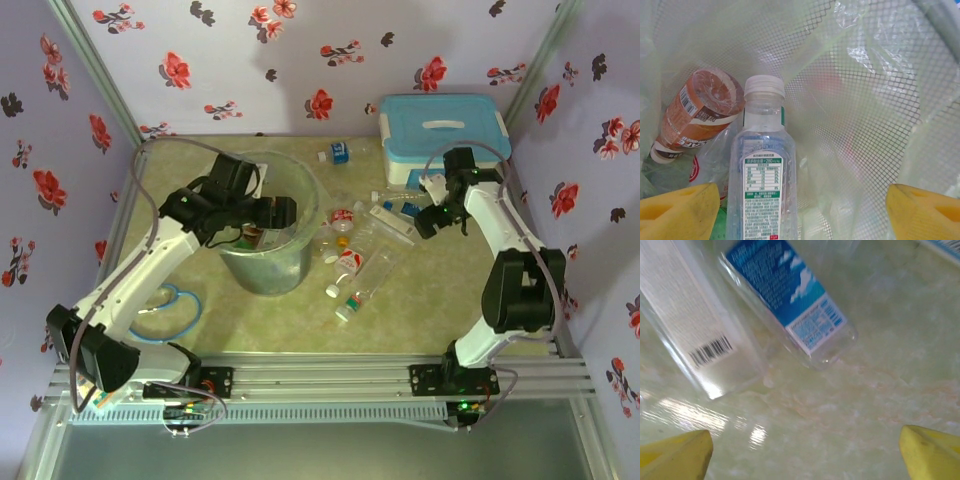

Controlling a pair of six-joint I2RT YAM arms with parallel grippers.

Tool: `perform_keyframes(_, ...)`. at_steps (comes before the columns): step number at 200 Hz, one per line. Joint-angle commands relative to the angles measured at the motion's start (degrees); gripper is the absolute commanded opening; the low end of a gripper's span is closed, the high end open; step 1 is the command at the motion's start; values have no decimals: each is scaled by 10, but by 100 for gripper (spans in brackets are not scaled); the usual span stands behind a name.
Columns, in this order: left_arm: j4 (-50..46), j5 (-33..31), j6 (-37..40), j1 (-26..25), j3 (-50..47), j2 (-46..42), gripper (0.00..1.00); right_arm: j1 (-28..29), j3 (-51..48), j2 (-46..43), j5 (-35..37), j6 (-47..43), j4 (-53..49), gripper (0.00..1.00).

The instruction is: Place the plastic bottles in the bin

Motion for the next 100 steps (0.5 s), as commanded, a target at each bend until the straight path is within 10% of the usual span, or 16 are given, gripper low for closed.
perform_keyframes(1, -6, -9, 11, -4, 14, -19, 86, -21, 20, 21, 4, -84, -14, 88)
perform_keyframes(100, 7, -7, 5, -9, 12, -22, 87, -27, 17, 106, -63, -60, 144, 78)
